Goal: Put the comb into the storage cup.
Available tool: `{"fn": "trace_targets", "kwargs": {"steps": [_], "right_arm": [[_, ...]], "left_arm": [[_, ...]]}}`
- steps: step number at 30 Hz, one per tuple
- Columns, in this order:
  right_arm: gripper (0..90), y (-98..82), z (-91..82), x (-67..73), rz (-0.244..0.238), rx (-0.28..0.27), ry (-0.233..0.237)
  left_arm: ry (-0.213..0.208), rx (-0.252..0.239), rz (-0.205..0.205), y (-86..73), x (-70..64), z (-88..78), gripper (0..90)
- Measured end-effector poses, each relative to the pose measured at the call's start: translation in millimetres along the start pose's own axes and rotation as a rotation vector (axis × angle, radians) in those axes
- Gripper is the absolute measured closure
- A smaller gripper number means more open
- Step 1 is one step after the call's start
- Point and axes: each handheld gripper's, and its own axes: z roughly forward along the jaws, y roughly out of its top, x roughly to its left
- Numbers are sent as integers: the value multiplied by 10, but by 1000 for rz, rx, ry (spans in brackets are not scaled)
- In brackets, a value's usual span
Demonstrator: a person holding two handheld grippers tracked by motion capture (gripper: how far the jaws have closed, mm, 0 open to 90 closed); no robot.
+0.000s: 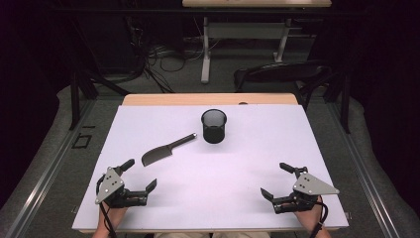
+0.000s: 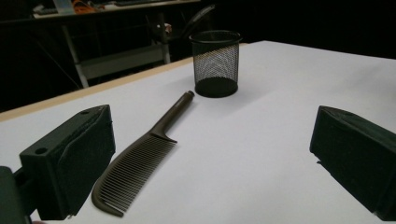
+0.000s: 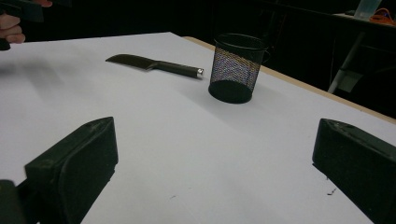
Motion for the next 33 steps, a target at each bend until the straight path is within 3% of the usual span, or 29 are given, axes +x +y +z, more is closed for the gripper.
{"fn": "trace_targets", "kwargs": {"steps": [12, 21, 33], "right_arm": [[0, 6, 40, -2, -5, 16, -1], [0, 21, 81, 25, -9, 24, 12], [0, 8, 82, 8, -10, 27, 7]], "left_arm": [[-1, 59, 19, 86, -7, 181, 0], [-6, 112, -18, 173, 84, 324, 0], [-22, 172, -28, 249, 127, 529, 0]]}}
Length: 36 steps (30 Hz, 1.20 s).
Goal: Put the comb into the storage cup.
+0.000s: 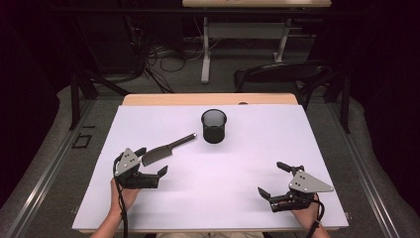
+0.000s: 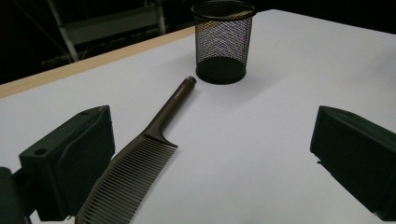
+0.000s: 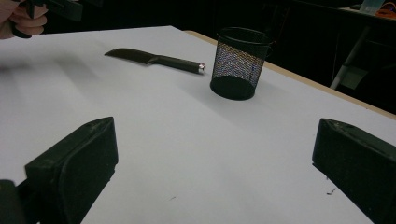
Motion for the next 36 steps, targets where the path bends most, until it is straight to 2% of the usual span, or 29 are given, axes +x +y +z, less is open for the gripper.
{"fn": "trace_targets", "kwargs": {"steps": [13, 28, 36], "right_arm": [[0, -5, 47, -11, 0, 12, 7], [0, 2, 28, 15, -10, 5, 9], [0, -8, 20, 17, -10, 13, 8]], "left_arm": [[-22, 56, -15, 82, 118, 194, 0], [-4, 81, -27, 199, 220, 335, 0], [9, 101, -41, 270, 289, 478, 0]]}}
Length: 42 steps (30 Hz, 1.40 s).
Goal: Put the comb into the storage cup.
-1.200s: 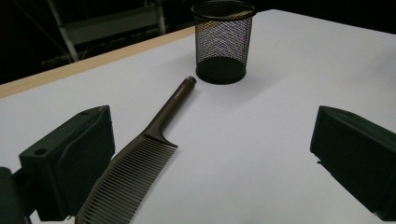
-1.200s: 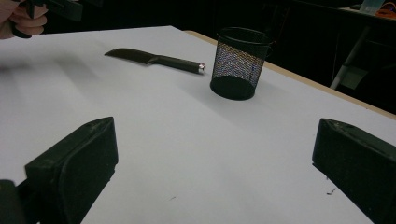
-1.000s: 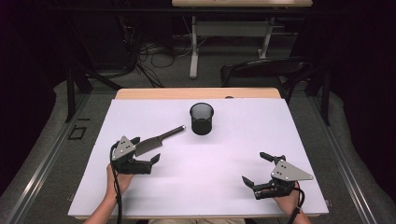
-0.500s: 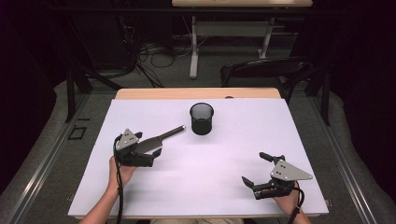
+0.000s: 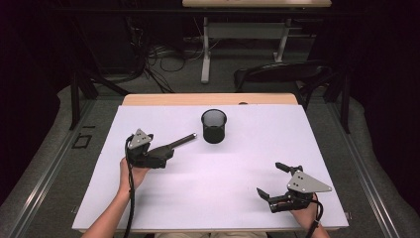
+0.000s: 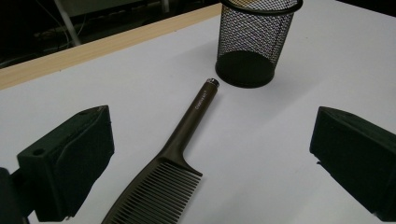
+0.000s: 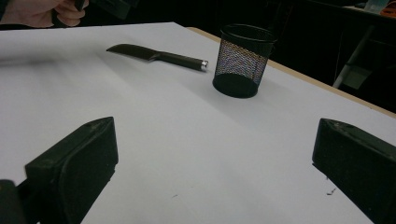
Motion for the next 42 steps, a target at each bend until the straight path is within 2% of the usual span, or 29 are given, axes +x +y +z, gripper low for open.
{"fn": "trace_targets", "kwargs": {"steps": [10, 32, 36, 37, 38, 41, 42], "right_arm": [[0, -6, -6, 1, 4, 7, -6], [0, -13, -4, -2, 1, 4, -3], [0, -17, -10, -3, 3, 8, -4], [0, -17, -14, -3, 3, 8, -4], [0, -17, -14, -3, 3, 8, -4], [0, -15, -8, -4, 2, 11, -3], [0, -15, -3, -3, 4, 12, -2]], "left_arm": [[22, 19, -29, 67, 95, 120, 0], [82, 65, -57, 185, 225, 416, 16], [92, 79, -61, 194, 230, 468, 51], [90, 84, -60, 197, 229, 482, 124], [93, 91, -57, 202, 231, 496, 124], [92, 114, -59, 207, 236, 569, 276], [92, 114, -59, 207, 236, 569, 302]]}}
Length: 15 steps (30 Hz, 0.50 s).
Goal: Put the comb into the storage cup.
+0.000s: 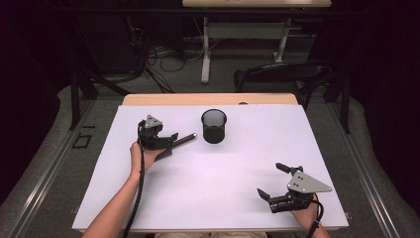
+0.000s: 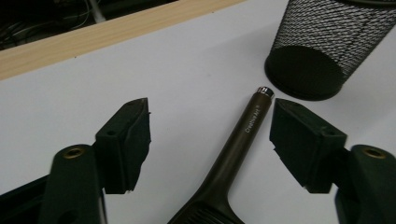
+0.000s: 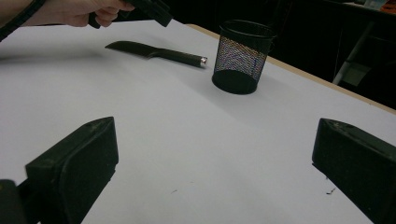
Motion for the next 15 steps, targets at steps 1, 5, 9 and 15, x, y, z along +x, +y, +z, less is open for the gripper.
{"fn": "trace_targets", "kwargs": {"steps": [1, 5, 9, 15], "right_arm": [[0, 0, 0, 0, 0, 0, 0], [0, -5, 7, -5, 2, -1, 3], [0, -6, 7, -5, 5, 0, 3], [0, -9, 10, -9, 4, 5, 6]], "left_arm": [[7, 6, -5, -1, -2, 20, 302], [-4, 22, -10, 1, 10, 81, 530], [-24, 35, -18, 24, 6, 167, 709], [-30, 61, -10, 29, -29, 269, 898]]}}
